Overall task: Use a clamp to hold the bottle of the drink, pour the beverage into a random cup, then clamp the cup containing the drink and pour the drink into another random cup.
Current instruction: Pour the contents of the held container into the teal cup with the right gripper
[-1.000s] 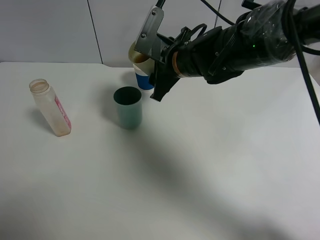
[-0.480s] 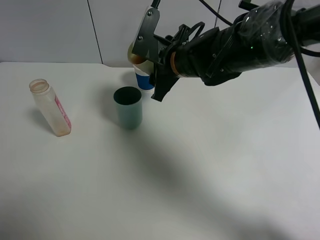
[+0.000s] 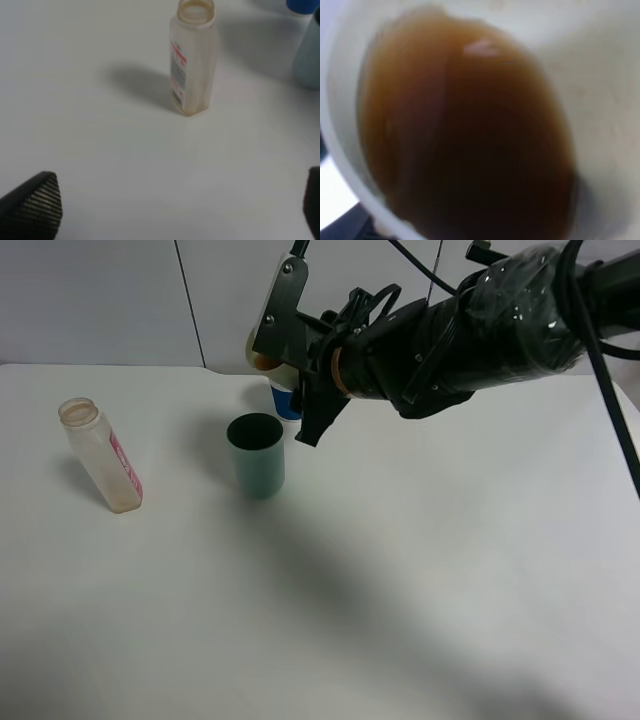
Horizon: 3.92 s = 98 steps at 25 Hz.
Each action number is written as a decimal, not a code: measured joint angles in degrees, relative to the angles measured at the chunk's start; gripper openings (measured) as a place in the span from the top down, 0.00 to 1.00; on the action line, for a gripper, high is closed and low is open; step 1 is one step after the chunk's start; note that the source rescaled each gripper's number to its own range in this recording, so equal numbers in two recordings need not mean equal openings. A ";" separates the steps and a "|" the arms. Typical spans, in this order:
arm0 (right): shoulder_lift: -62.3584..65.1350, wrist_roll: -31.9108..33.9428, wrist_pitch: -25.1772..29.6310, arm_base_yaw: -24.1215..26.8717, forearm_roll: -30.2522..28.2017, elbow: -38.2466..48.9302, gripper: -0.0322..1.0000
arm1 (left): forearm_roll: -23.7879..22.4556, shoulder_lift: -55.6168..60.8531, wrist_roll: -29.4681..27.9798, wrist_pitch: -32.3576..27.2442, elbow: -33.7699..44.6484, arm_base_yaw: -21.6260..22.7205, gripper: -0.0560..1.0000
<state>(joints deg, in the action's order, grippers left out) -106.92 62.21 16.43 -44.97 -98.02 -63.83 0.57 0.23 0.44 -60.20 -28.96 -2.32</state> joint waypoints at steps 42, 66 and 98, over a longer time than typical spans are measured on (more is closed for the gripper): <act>-3.84 -14.75 6.28 -4.06 0.05 -4.09 0.97 | 0.00 0.00 0.00 0.00 0.00 0.00 0.07; -3.84 -21.43 11.24 -4.06 0.10 -4.09 0.97 | 0.00 0.00 0.00 0.00 0.00 0.00 0.07; -3.84 -30.10 15.40 -4.06 0.10 -4.09 0.97 | 0.00 0.00 0.00 0.00 0.00 0.00 0.07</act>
<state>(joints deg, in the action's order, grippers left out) -110.76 32.11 31.82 -49.03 -97.92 -67.92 0.57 0.23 0.44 -60.20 -28.96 -2.32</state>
